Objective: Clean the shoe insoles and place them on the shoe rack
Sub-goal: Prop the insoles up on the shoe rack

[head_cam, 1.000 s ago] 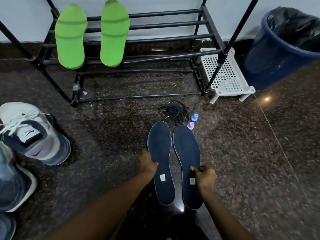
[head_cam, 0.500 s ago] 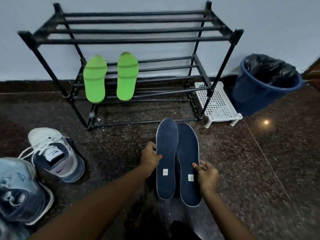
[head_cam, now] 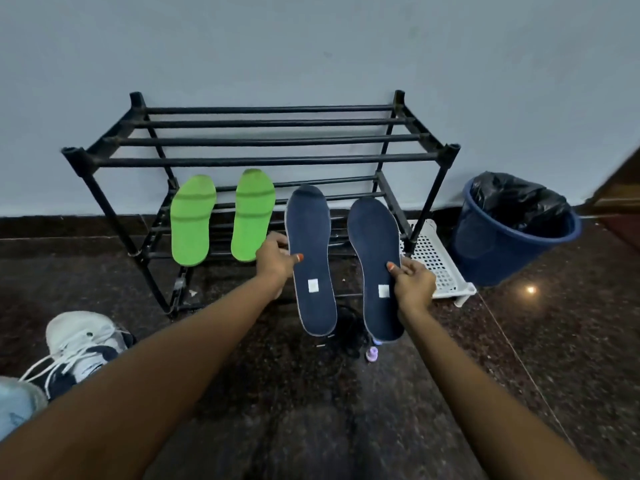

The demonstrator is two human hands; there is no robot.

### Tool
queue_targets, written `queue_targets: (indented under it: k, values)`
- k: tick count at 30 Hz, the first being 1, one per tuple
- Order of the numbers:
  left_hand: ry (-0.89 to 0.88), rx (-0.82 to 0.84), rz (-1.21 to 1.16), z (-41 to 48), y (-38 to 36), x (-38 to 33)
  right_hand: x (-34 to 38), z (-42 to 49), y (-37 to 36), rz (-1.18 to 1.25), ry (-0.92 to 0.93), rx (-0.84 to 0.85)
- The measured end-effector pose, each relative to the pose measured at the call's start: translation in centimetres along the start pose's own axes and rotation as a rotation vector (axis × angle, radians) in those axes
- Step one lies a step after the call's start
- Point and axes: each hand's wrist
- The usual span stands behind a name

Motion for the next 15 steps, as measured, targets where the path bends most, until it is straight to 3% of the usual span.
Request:
queue_targets:
  k: [6, 15]
  values:
    - [0.018, -0.069, -0.025, 6.7, -1.4, -0.4, 3.9, 6.5, -3.7, -0.129, 0.062, 0.022]
    - [0.056, -0.116, -0.078, 12.9, -2.4, 1.1, 4.8, 11.2, -8.1, -0.139, 0.117, 0.181]
Point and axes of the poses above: each hand's wrist, its own z-axis towards the middle knuckle, its own y-axis out of the back of the hand, x = y × z, and after that the axes turned 14 degrees about -z, right-handed
